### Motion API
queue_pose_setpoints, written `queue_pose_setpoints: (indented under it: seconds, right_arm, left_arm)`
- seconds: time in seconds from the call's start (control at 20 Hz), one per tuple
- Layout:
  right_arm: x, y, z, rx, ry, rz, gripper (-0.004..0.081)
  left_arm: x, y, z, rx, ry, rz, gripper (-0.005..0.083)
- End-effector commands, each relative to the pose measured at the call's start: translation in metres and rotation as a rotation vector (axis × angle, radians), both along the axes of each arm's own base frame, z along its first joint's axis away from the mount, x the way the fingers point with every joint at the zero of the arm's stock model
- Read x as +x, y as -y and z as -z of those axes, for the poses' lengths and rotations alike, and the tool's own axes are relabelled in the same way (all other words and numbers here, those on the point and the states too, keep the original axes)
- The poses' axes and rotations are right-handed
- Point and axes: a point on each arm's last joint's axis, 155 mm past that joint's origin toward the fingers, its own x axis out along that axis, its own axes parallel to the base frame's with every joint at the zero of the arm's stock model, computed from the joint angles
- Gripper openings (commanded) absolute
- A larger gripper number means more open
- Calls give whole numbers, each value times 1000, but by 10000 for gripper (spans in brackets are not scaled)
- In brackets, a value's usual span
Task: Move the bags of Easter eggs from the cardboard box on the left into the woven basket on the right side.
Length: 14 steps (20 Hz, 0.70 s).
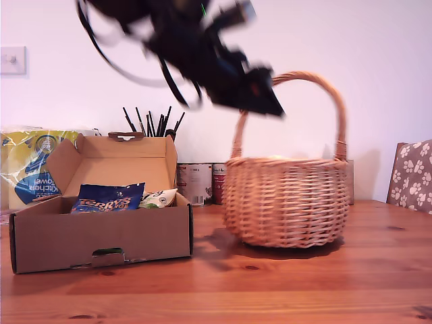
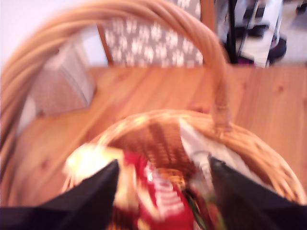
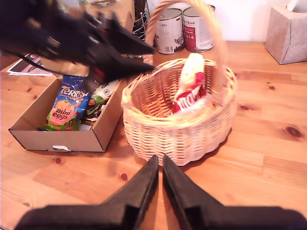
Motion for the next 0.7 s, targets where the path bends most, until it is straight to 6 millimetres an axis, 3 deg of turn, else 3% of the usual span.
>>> queue_pose_setpoints:
  seconds: [0.0, 0.3, 0.65]
  right_arm:
    - [-1, -1, -8, 14, 19, -5, -10]
    - [3, -6, -7, 12, 11, -23, -10]
    - [13, -12, -1, 5, -13, -30, -10]
  left_arm:
    - [-6, -17, 3, 35, -50, -23, -20]
    - [-13, -95, 46, 181, -313, -138, -20]
    - [-17, -153, 80, 181, -388, -232, -20]
